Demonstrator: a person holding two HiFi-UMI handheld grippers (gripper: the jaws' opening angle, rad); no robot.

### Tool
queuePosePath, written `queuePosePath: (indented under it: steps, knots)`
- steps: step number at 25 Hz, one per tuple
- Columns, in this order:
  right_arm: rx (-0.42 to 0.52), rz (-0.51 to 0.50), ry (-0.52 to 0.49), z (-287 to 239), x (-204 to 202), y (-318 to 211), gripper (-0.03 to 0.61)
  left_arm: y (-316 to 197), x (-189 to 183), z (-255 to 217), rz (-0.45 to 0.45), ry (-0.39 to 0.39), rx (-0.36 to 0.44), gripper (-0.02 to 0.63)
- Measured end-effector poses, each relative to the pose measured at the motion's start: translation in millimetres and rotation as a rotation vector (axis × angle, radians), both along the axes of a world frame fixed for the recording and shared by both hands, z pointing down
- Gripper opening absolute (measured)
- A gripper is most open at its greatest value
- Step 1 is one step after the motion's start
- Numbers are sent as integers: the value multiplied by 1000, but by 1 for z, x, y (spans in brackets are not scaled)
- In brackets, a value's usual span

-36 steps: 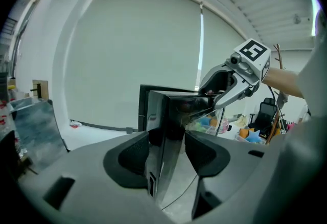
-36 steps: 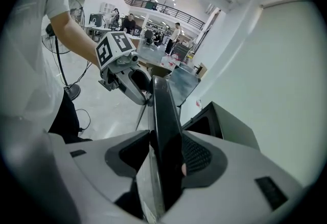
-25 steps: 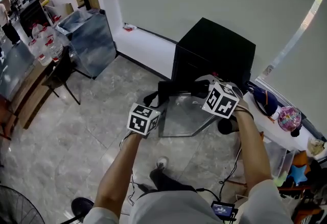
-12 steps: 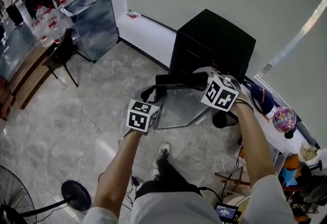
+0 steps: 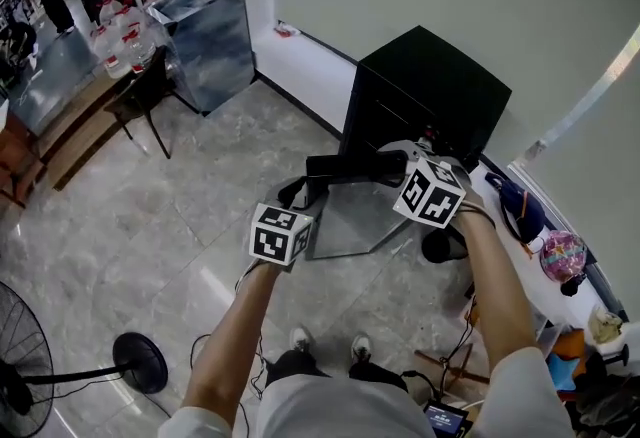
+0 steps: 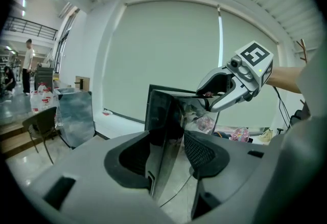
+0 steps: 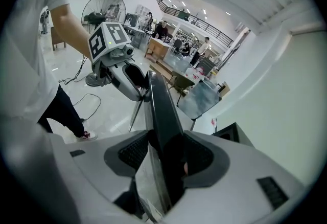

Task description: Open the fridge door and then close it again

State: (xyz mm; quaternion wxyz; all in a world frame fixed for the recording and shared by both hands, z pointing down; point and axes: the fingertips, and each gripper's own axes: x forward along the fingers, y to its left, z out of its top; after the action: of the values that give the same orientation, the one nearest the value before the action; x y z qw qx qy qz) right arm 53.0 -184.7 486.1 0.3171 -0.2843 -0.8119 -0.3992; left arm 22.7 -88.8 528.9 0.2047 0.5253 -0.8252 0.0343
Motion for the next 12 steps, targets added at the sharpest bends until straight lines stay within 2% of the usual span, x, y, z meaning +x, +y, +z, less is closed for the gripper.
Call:
queuePosePath:
  steps: [12]
  knots:
    - [-13,-180,-15,0,42,13,210,15,58,0,-193,-3,-18,193]
